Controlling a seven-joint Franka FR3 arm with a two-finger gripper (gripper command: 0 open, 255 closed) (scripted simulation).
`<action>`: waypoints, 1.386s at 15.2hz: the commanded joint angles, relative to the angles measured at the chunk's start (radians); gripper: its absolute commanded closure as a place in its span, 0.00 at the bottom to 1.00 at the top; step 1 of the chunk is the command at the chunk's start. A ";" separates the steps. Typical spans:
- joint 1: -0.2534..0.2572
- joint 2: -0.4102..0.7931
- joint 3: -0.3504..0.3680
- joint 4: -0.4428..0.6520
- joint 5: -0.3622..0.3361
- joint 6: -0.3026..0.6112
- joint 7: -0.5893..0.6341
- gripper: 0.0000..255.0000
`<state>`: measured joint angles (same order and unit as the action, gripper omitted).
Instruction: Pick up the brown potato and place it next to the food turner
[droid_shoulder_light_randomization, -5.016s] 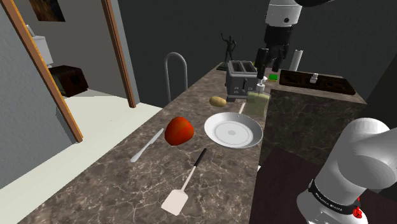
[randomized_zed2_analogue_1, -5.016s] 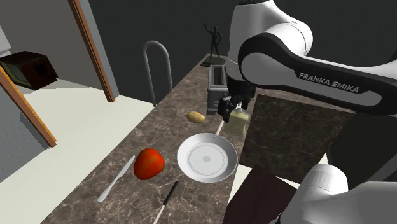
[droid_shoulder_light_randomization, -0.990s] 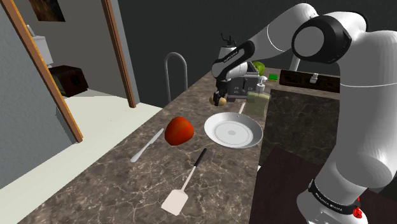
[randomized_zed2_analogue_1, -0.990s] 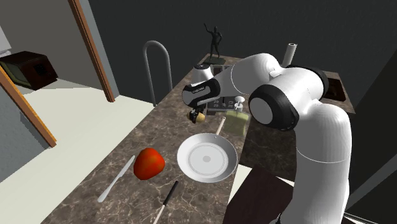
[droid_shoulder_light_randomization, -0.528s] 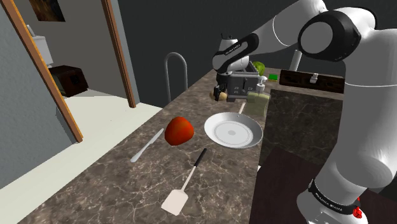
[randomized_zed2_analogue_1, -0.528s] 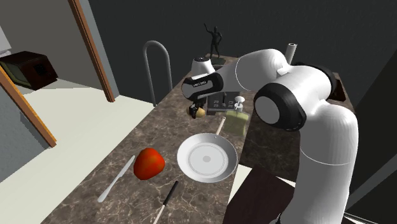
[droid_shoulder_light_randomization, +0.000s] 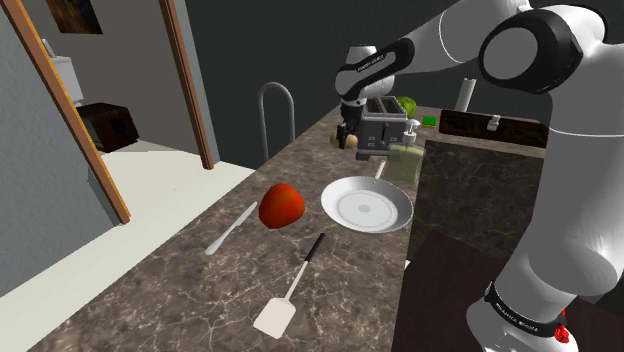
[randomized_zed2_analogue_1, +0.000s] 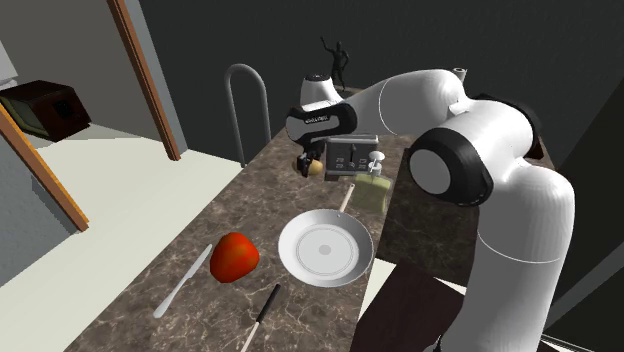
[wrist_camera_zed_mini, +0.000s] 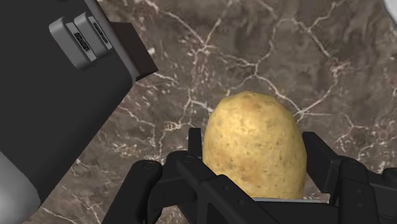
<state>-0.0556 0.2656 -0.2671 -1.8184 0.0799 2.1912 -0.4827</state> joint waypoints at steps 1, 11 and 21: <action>0.001 -0.009 -0.001 0.016 -0.004 -0.026 0.003 1.00; 0.040 -0.144 0.006 -0.065 -0.053 -0.073 0.066 1.00; 0.118 -0.469 0.091 -0.439 -0.156 -0.021 0.279 1.00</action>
<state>0.0549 -0.1781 -0.1883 -2.2261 -0.0696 2.1646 -0.2279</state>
